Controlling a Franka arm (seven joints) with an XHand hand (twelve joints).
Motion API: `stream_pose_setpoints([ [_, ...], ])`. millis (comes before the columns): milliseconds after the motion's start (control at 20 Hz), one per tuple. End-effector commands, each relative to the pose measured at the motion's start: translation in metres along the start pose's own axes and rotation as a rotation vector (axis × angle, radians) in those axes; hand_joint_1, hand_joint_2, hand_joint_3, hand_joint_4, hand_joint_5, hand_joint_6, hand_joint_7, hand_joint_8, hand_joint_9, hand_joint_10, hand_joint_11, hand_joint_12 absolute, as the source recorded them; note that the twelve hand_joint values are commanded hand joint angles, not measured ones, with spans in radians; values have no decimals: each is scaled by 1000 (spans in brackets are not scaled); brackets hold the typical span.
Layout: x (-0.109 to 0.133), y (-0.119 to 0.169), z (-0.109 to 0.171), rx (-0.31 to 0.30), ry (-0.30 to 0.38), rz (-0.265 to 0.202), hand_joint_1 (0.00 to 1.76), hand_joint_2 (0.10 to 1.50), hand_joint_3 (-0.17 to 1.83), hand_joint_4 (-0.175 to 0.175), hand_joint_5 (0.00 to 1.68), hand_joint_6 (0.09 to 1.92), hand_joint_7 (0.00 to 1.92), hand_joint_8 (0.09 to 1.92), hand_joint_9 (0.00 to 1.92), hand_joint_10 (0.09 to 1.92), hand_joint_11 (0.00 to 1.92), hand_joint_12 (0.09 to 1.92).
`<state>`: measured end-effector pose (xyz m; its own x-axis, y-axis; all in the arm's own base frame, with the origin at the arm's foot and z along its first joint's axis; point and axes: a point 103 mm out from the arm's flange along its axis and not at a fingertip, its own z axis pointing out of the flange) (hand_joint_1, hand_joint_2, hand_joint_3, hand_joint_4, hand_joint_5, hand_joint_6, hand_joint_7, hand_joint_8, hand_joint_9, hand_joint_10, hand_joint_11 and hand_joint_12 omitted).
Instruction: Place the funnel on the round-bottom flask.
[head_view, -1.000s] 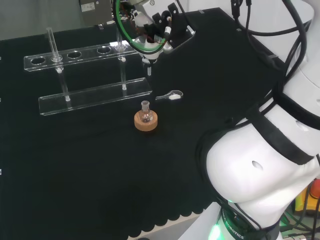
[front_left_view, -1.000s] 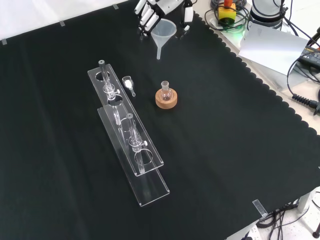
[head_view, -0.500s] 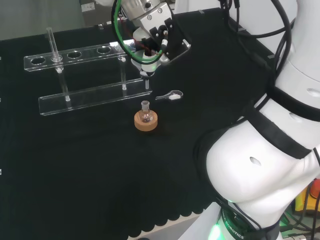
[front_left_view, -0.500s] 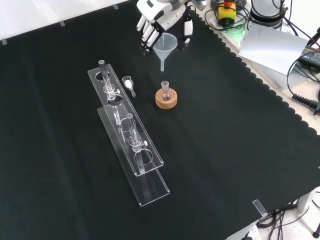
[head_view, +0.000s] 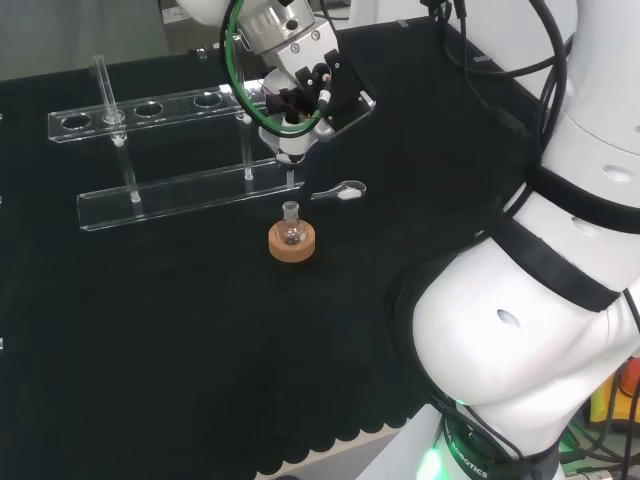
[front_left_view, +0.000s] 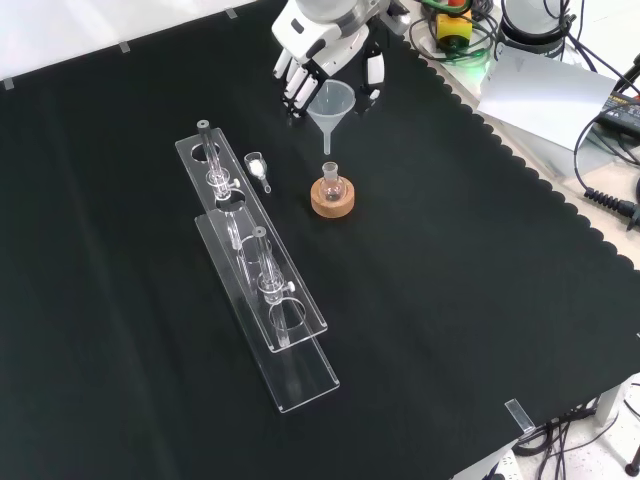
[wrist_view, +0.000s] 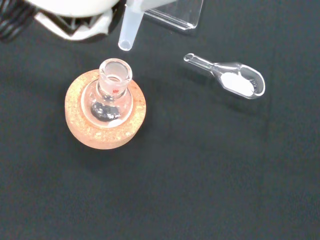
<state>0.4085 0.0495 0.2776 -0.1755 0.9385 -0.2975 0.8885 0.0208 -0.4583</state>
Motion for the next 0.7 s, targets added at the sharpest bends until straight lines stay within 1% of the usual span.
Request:
stream_pose_setpoints([
  [50, 1, 2, 6, 6, 3, -3, 915, 698, 798, -36, 538, 582, 535, 651, 966, 451, 550, 1284],
  [300, 0, 4, 13, 24, 10, -2, 915, 698, 798, -36, 538, 585, 535, 651, 966, 452, 550, 1284],
  [550, -1, 6, 15, 27, 15, -2, 916, 698, 798, -36, 537, 587, 535, 652, 966, 452, 550, 1284],
  [700, -1, 6, 16, 31, 7, -2, 916, 698, 798, -36, 537, 588, 535, 652, 966, 453, 550, 1284],
])
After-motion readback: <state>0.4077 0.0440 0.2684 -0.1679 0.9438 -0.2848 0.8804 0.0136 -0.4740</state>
